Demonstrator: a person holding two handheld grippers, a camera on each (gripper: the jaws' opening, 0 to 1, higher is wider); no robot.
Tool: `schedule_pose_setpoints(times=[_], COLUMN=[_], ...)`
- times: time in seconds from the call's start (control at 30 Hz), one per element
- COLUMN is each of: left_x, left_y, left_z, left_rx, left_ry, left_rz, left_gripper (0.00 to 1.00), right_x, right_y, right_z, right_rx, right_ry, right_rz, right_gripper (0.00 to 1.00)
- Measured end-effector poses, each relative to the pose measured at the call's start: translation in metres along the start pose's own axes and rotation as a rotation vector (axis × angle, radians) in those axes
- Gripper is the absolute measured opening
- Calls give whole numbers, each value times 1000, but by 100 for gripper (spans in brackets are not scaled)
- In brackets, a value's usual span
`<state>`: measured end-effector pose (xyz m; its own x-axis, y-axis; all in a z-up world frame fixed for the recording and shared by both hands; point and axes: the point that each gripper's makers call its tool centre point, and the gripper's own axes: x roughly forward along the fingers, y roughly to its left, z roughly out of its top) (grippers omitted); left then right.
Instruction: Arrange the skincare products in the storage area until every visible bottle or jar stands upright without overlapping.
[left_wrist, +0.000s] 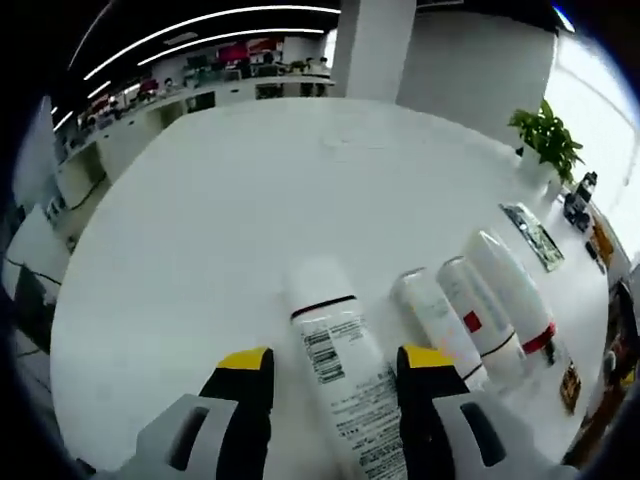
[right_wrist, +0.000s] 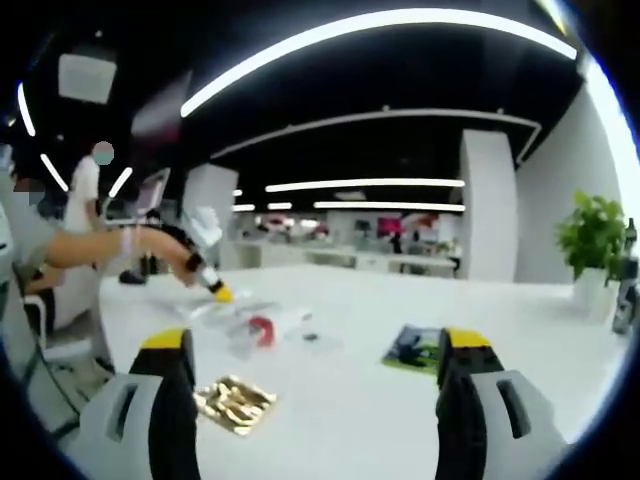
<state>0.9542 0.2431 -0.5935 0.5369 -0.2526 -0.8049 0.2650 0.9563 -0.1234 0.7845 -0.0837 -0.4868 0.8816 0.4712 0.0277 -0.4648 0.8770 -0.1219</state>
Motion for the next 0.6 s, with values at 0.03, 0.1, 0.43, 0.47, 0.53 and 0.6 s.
schedule_pose_setpoints(times=[0.03,0.1,0.43,0.47,0.53,0.6], left_x=[0,0,-1,-1,-1,-3], left_y=[-2,-3,3,3,2,2], left_z=[-1,-1,-5,-5,-5,-8], left_rx=[5,37,-15,-24,-31,-48], left_ry=[9,27,220,231,250,289], left_rz=[1,10,117,129,142,142], left_gripper=[51,51,41,40,39,38], right_x=[0,-1,-1,-1,-1,-1], right_y=[0,0,-1,-1,-1,-1], right_z=[0,-1,0,1,1,0], right_rx=[0,3,11,11,11,12], right_ry=[-1,-1,-8,-12,-13,-11], right_rz=[0,-1,-2,-2,-1,-1], right_gripper=[100,100,100,100,100,99])
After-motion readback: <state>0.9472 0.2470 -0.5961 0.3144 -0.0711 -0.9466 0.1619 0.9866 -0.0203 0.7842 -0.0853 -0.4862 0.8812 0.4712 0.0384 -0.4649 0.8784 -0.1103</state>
